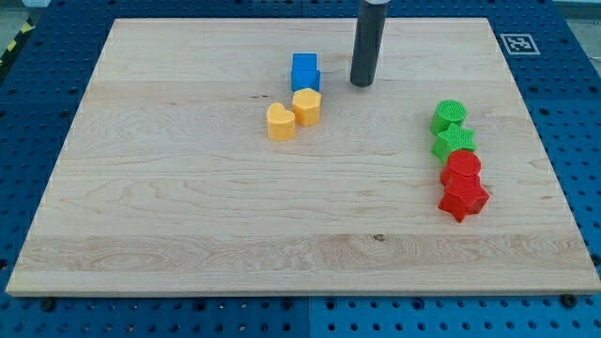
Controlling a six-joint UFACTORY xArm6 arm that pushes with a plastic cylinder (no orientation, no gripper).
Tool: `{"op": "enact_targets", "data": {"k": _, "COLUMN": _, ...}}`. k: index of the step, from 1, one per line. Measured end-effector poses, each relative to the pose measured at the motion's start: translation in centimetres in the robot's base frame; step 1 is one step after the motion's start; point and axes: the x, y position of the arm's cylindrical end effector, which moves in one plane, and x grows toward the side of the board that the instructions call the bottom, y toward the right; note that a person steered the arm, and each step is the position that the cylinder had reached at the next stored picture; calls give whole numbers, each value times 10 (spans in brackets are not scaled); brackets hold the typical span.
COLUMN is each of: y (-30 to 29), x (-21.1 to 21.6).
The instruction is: Point your arm at the yellow heart
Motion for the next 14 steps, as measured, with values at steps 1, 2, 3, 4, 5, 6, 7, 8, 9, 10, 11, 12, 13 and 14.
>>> {"op": "enact_targets", "data": {"k": 1, "y": 0, "x": 12}}
{"op": "enact_targets", "data": {"k": 2, "y": 0, "x": 28}}
{"op": "enact_targets", "data": {"k": 3, "y": 0, "x": 32}}
{"op": "enact_targets", "data": {"k": 4, "y": 0, "x": 54}}
{"op": "enact_targets", "data": {"k": 5, "y": 0, "x": 94}}
{"op": "enact_targets", "data": {"k": 6, "y": -11, "x": 125}}
{"op": "enact_targets", "data": {"k": 7, "y": -43, "x": 138}}
{"op": "enact_targets", "data": {"k": 8, "y": -71, "x": 144}}
{"op": "enact_targets", "data": {"k": 9, "y": -72, "x": 144}}
{"op": "enact_targets", "data": {"k": 10, "y": -72, "x": 145}}
{"op": "enact_targets", "data": {"k": 11, "y": -99, "x": 154}}
{"op": "enact_targets", "data": {"k": 12, "y": -132, "x": 150}}
{"op": "enact_targets", "data": {"k": 13, "y": -156, "x": 125}}
{"op": "enact_targets", "data": {"k": 14, "y": -168, "x": 76}}
